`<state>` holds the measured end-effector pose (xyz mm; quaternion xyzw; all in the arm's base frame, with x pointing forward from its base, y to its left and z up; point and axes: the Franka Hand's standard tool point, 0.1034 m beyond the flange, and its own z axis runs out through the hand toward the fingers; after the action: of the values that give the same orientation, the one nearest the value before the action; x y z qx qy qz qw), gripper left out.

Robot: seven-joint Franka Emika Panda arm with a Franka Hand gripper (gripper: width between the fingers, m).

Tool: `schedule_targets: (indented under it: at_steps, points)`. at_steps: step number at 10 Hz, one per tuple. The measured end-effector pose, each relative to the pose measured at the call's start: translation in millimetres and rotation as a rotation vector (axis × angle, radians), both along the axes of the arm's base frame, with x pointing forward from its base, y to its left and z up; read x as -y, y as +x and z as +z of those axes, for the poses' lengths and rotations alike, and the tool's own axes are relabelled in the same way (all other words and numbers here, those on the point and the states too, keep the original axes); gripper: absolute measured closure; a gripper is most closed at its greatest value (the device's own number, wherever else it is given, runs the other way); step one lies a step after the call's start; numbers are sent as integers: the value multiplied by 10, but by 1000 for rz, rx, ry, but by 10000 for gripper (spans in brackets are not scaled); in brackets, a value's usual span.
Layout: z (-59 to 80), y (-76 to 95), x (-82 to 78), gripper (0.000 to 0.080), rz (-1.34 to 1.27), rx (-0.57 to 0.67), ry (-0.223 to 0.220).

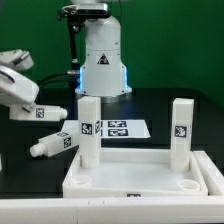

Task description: Assemble desk

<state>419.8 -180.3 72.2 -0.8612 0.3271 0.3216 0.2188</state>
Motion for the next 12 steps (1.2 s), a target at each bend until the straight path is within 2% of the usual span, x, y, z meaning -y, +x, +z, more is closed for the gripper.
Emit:
schedule_targets:
  at_steps: [1, 2, 3, 4, 5, 6, 8, 9, 10, 11, 12]
  points:
    - [34, 72, -3, 515, 9, 44, -35]
    - [99, 245, 10, 515, 41, 134, -104]
    - [355, 459, -61, 514, 67, 203, -124]
    - [586, 721, -127, 514, 105, 289, -165]
    - [726, 871, -219, 514, 142, 326, -184]
    - [748, 977, -256, 514, 145, 392, -241]
    - [726, 992, -225, 514, 127, 491, -335]
    - [747, 1016, -204, 514, 133, 521, -358]
    - [875, 1211, -84, 514, 157, 599, -402]
    - [1040, 1441, -107, 514, 185, 651, -448]
    - [1244, 1727, -321, 514, 210, 743, -512]
